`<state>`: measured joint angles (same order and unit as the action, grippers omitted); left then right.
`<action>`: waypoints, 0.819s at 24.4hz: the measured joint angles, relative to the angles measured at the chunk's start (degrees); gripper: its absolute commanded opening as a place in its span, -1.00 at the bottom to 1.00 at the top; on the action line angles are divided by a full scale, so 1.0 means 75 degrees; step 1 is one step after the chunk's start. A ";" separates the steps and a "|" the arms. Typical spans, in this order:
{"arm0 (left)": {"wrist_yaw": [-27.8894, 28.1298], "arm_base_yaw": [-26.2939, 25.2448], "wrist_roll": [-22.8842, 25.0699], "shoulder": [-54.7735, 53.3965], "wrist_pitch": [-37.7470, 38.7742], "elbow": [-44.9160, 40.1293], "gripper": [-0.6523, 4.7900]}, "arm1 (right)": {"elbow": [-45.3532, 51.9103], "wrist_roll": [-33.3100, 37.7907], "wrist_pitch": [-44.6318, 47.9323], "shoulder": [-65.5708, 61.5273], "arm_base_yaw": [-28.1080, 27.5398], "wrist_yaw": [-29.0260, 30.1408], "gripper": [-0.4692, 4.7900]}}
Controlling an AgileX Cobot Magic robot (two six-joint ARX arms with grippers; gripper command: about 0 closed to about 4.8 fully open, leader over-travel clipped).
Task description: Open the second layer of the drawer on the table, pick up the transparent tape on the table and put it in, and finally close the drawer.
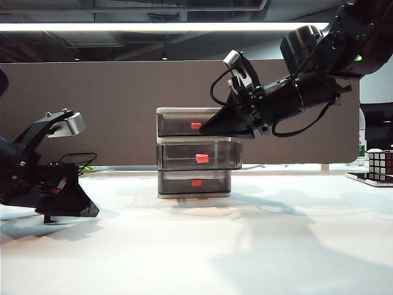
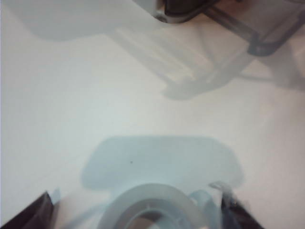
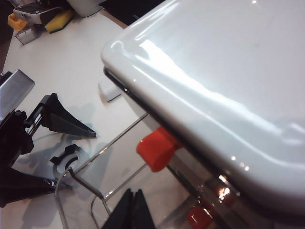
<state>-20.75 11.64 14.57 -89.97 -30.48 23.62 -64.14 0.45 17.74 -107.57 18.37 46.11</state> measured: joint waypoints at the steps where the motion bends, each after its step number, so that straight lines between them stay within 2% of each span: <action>1: 0.0000 0.0000 0.0000 0.0009 0.0038 0.0000 1.00 | 0.0000 0.0000 -0.0017 0.0000 0.0000 0.0003 -0.83; 3: -0.0003 0.0000 0.0015 0.0023 0.0111 0.0012 0.92 | 0.0000 -0.0003 -0.0044 0.0000 0.0000 0.0000 -0.83; 9: -0.0009 0.0000 0.0073 0.0067 0.0353 0.0055 0.89 | 0.0000 -0.0006 -0.0122 0.0000 -0.0003 0.0000 -0.83; 17: -0.0221 -0.0020 0.0117 0.0070 0.0417 0.0058 0.00 | 0.0000 -0.0009 -0.0175 0.0000 0.0000 0.0000 -0.83; 19: -0.0341 -0.0020 0.0105 0.0076 0.0443 0.0070 -0.14 | 0.0000 -0.0009 -0.0178 0.0000 0.0000 0.0000 -0.83; 20: -0.0431 -0.0023 0.0111 0.0076 0.0460 0.0070 -0.14 | 0.0000 -0.0009 -0.0178 0.0000 0.0000 0.0000 -0.83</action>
<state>-23.99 11.46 15.40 -89.41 -27.03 24.14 -64.14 0.38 16.40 -107.57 18.37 46.11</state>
